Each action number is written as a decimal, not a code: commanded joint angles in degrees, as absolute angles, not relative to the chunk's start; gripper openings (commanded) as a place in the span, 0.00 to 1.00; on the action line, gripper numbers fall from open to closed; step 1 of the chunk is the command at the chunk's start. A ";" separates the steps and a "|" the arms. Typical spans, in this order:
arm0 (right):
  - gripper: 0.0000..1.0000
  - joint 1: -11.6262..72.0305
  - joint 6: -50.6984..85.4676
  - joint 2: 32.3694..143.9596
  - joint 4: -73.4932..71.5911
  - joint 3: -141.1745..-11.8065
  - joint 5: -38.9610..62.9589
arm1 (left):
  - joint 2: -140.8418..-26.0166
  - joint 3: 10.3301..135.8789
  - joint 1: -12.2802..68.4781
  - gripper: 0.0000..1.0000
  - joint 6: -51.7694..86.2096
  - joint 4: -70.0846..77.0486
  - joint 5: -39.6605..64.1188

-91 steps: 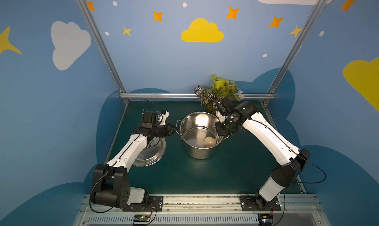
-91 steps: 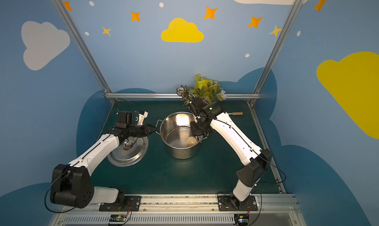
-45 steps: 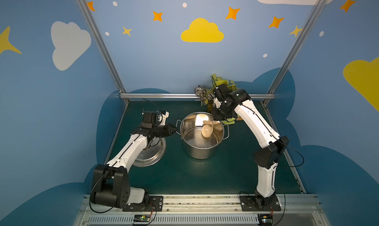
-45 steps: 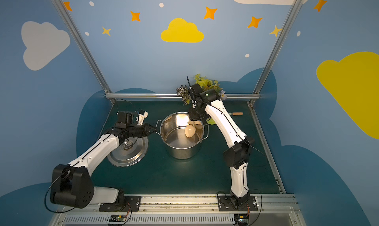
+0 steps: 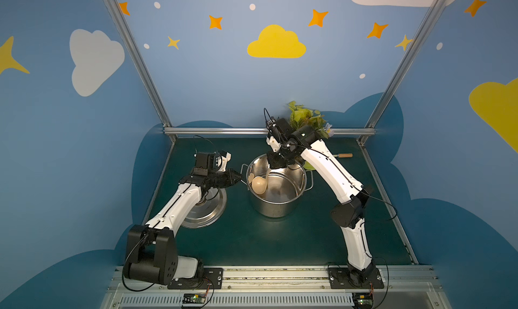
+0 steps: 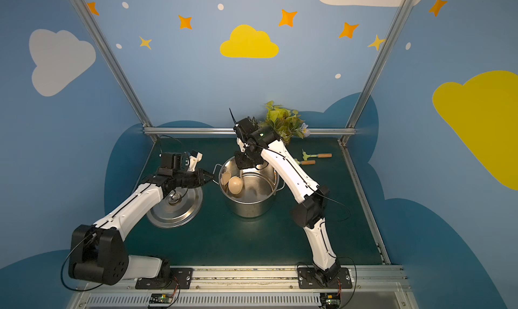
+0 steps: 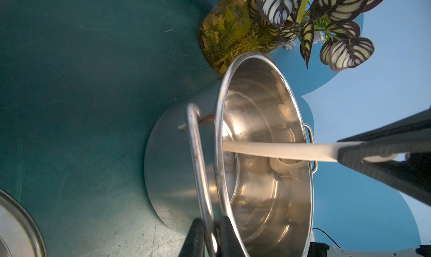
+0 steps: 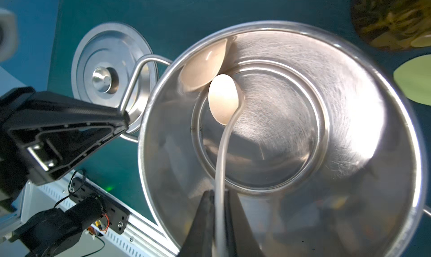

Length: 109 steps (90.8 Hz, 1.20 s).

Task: Stir the soup with a spoon
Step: Stir the soup in the pan with a stick.

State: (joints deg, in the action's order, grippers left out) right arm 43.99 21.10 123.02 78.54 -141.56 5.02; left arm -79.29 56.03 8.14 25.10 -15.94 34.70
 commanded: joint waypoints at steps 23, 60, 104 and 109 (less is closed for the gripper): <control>0.00 49.49 20.96 115.51 78.45 -134.91 6.75 | -78.15 55.20 8.44 0.15 23.86 -16.06 36.91; 0.00 47.16 25.76 97.93 75.96 -111.47 -0.87 | -77.96 55.21 8.46 0.15 23.74 -16.13 36.65; 0.00 36.23 26.02 93.43 71.61 -107.96 -1.83 | -78.05 55.15 8.45 0.15 23.42 -16.55 35.90; 0.00 35.63 24.89 94.02 69.95 -108.27 -2.36 | -78.05 55.19 8.50 0.16 23.42 -16.52 36.00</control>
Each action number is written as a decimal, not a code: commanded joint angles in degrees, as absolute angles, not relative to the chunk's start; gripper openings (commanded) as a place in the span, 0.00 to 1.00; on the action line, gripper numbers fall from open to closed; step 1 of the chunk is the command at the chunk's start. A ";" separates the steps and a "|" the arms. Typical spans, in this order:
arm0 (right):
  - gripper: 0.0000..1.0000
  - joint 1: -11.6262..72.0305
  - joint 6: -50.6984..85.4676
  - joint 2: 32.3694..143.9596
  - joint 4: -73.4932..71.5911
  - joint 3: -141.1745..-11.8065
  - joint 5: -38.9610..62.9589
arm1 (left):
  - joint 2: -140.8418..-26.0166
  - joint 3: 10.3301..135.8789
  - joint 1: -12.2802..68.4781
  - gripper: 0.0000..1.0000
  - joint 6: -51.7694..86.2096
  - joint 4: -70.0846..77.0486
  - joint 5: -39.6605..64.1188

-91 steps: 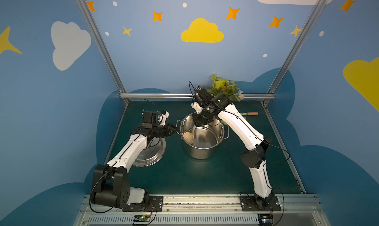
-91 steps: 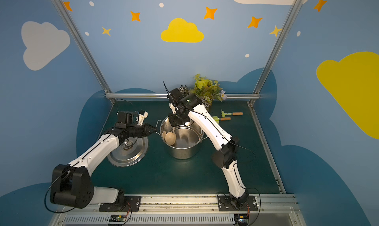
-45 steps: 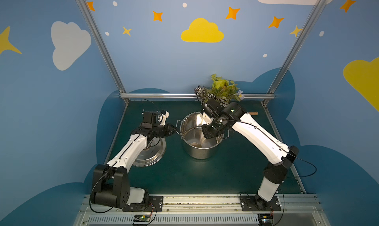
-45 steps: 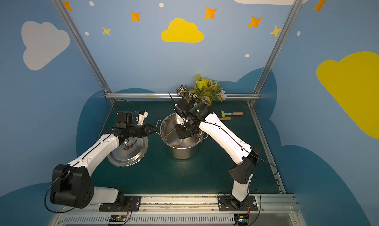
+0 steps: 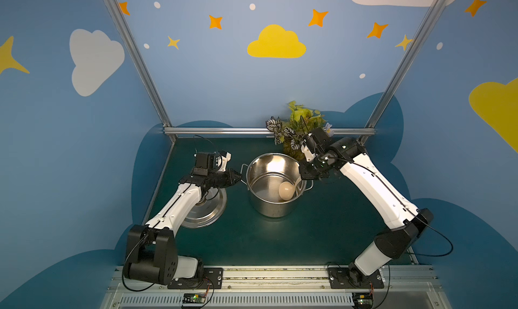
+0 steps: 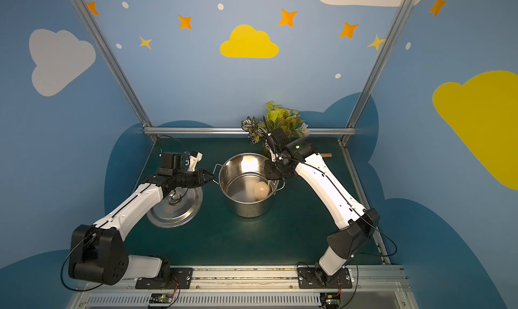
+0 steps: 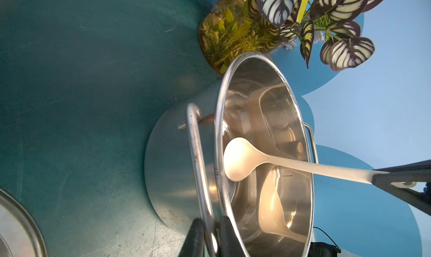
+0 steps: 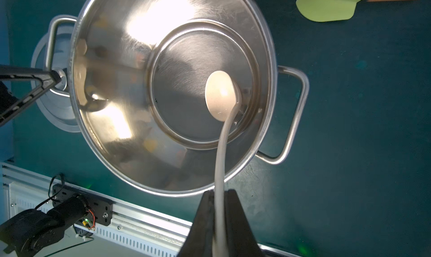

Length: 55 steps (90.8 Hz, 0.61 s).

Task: Stir the soup with a spoon
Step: Stir the soup in the pan with a stick.

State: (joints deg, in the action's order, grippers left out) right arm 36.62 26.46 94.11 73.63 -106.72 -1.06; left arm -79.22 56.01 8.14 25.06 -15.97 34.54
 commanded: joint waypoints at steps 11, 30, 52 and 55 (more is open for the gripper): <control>0.00 34.88 22.97 96.36 67.43 -111.02 -4.23 | -78.01 55.20 8.47 0.16 23.37 -16.61 35.91; 0.00 34.75 22.65 104.99 67.48 -120.53 -2.53 | -78.05 55.21 8.49 0.15 23.38 -16.61 36.03; 0.00 37.87 23.42 113.66 69.01 -131.25 1.35 | -78.05 55.28 8.39 0.15 23.27 -16.70 36.21; 0.00 38.67 23.20 114.62 69.14 -132.43 1.83 | -78.07 55.36 8.38 0.15 23.27 -16.62 36.28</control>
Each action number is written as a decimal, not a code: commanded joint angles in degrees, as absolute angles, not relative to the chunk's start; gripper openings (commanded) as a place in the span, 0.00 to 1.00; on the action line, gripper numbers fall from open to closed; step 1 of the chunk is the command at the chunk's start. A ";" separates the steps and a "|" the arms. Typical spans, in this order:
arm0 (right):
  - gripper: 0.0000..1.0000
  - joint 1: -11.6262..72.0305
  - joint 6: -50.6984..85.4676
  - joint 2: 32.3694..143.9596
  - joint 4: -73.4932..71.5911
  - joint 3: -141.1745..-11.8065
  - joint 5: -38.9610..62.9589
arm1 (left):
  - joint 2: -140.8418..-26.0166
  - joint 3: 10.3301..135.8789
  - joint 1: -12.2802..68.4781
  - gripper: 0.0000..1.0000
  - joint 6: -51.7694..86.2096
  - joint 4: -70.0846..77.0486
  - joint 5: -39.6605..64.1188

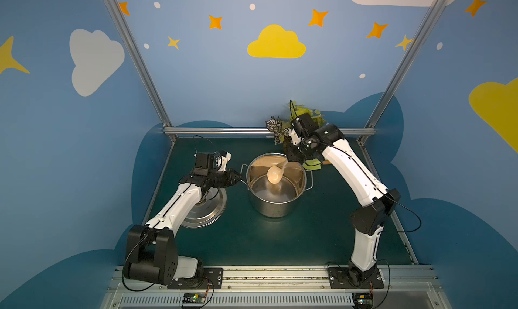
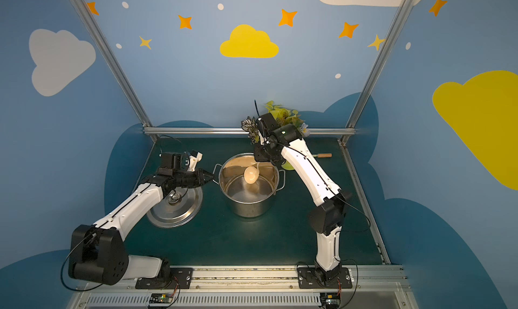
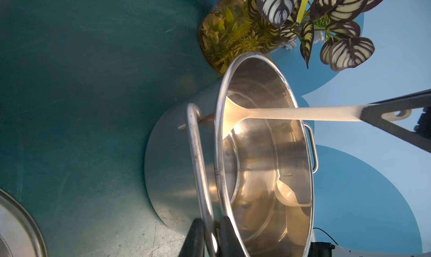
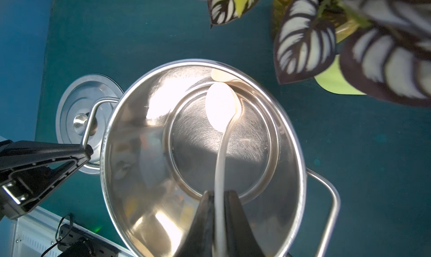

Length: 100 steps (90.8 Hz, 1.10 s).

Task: Stir the soup with a spoon
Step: Stir the soup in the pan with a stick.

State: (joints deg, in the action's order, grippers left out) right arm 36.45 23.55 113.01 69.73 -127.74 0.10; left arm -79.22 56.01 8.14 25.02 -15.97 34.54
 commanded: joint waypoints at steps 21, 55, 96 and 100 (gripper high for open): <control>0.00 43.58 22.14 116.87 70.87 -135.97 4.46 | -78.03 55.33 8.20 0.15 23.56 -16.40 36.73; 0.00 48.99 21.68 109.05 77.57 -125.95 2.83 | -78.02 55.15 8.20 0.15 23.74 -16.17 36.80; 0.00 42.87 21.41 93.50 77.58 -106.66 -8.98 | -78.22 55.11 8.25 0.15 23.83 -16.04 36.56; 0.00 41.75 20.77 93.43 77.44 -106.72 -9.59 | -78.33 55.11 8.20 0.15 23.85 -16.04 36.56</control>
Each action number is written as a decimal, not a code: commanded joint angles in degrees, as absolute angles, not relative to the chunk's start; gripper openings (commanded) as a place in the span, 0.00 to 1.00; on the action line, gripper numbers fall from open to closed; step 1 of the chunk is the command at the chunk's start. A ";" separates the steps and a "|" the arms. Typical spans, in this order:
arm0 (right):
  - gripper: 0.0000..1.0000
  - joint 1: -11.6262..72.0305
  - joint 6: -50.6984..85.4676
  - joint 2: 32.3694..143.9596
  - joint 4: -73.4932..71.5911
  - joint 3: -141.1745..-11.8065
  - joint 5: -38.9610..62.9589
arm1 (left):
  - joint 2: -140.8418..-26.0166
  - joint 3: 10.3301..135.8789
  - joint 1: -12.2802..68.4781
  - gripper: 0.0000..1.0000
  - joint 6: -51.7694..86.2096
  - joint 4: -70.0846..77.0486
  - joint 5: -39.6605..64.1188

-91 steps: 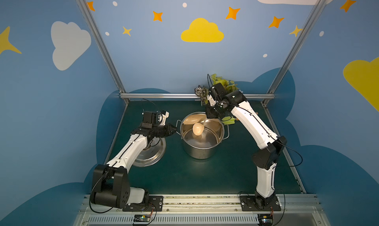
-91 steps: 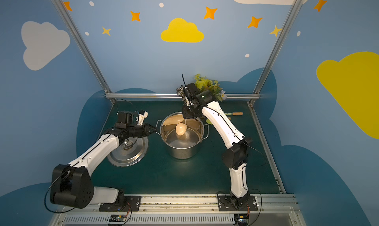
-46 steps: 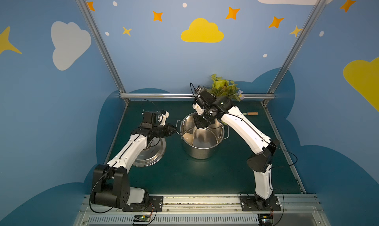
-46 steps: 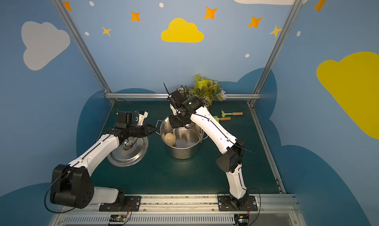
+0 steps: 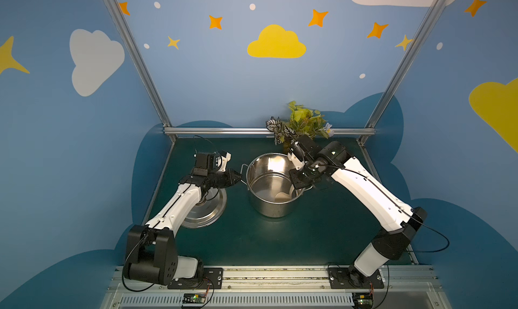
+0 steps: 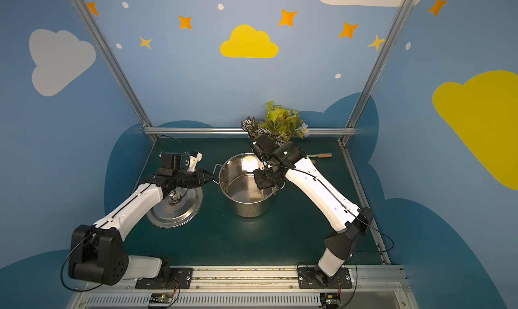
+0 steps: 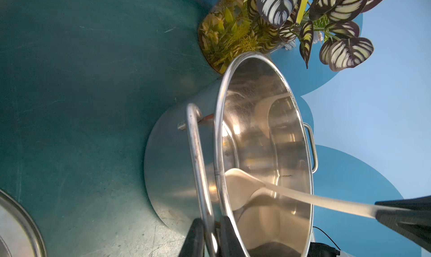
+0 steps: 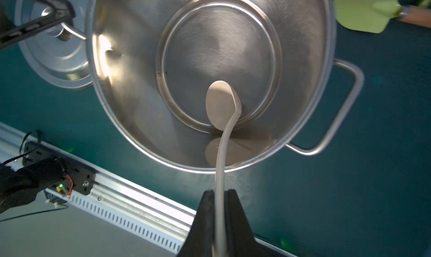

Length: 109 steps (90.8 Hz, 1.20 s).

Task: Stir the soup with a spoon
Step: Stir the soup in the pan with a stick.

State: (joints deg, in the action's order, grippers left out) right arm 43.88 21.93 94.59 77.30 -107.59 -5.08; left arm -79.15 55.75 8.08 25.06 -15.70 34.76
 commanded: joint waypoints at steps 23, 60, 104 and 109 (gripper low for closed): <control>0.00 36.12 18.86 98.78 77.22 -113.74 -10.04 | -78.31 55.11 8.18 0.15 23.81 -16.08 36.55; 0.00 38.30 19.30 116.49 77.96 -137.22 -2.22 | -78.08 55.20 8.07 0.15 23.73 -16.14 36.70; 0.00 48.44 18.88 119.07 81.66 -141.55 0.72 | -77.89 55.14 7.65 0.16 24.14 -15.81 37.33; 0.00 49.29 19.12 117.58 82.15 -139.30 0.50 | -77.79 55.11 7.59 0.16 24.10 -15.72 37.18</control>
